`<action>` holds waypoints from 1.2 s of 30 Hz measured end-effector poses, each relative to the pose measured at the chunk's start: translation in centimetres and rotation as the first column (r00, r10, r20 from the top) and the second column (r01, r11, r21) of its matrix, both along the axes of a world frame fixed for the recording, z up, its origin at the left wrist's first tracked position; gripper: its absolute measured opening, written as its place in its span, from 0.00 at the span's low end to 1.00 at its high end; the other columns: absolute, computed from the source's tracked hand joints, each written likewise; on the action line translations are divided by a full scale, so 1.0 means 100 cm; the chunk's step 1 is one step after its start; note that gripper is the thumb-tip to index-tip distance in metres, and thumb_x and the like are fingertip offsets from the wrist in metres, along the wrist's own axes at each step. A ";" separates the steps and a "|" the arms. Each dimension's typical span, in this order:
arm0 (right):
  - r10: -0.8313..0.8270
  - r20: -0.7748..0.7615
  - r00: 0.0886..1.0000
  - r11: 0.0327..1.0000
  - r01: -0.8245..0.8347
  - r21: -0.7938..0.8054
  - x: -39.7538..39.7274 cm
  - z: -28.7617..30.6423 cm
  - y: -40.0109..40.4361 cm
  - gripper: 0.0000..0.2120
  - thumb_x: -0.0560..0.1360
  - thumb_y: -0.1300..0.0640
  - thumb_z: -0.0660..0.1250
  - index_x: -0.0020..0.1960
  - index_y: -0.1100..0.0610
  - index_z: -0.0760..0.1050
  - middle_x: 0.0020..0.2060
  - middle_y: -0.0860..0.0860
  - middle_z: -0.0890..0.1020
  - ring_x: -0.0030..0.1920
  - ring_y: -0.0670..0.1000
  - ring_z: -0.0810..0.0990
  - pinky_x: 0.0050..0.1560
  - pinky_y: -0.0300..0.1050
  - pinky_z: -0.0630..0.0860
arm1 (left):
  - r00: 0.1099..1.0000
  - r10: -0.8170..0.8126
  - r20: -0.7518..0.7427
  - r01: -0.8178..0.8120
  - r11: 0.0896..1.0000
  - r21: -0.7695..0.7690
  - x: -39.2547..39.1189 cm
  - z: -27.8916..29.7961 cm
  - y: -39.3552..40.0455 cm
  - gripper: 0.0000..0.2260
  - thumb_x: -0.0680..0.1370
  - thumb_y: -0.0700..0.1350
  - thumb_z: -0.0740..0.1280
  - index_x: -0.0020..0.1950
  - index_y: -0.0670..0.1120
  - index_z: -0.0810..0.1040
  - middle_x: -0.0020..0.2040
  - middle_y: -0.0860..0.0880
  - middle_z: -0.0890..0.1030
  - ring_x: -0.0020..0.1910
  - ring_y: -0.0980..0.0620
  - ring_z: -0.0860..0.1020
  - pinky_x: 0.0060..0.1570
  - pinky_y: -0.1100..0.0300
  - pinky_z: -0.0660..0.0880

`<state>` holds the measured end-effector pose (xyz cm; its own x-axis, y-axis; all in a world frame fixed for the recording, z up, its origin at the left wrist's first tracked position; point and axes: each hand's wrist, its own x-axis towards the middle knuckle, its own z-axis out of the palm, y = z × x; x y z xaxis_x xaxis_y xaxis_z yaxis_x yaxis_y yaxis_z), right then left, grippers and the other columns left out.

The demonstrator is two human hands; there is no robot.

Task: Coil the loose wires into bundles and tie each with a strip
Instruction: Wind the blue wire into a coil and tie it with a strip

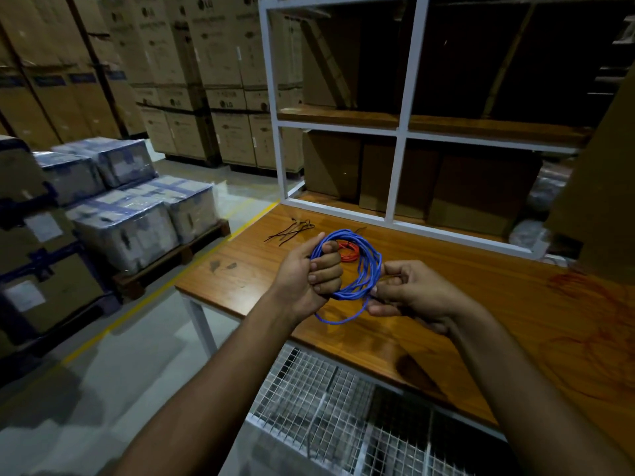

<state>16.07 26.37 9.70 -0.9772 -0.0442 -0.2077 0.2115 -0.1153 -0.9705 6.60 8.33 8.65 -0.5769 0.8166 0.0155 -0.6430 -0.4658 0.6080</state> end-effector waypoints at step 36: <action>0.238 0.090 0.967 0.932 -0.253 0.259 0.002 0.018 0.038 0.11 0.82 0.60 0.59 0.59 0.66 0.73 0.46 0.66 0.84 0.47 0.61 0.86 0.42 0.43 0.84 | 0.994 0.028 -0.109 -0.052 0.975 -0.218 0.016 -0.013 0.032 0.16 0.82 0.51 0.57 0.37 0.46 0.69 0.22 0.54 0.61 0.18 0.59 0.60 0.20 0.66 0.58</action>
<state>16.29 30.19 11.51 -0.9293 -0.2165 -0.2990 0.2553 0.2083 -0.9442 8.18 11.55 7.40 -0.6138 0.7830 -0.1003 -0.5542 -0.3370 0.7611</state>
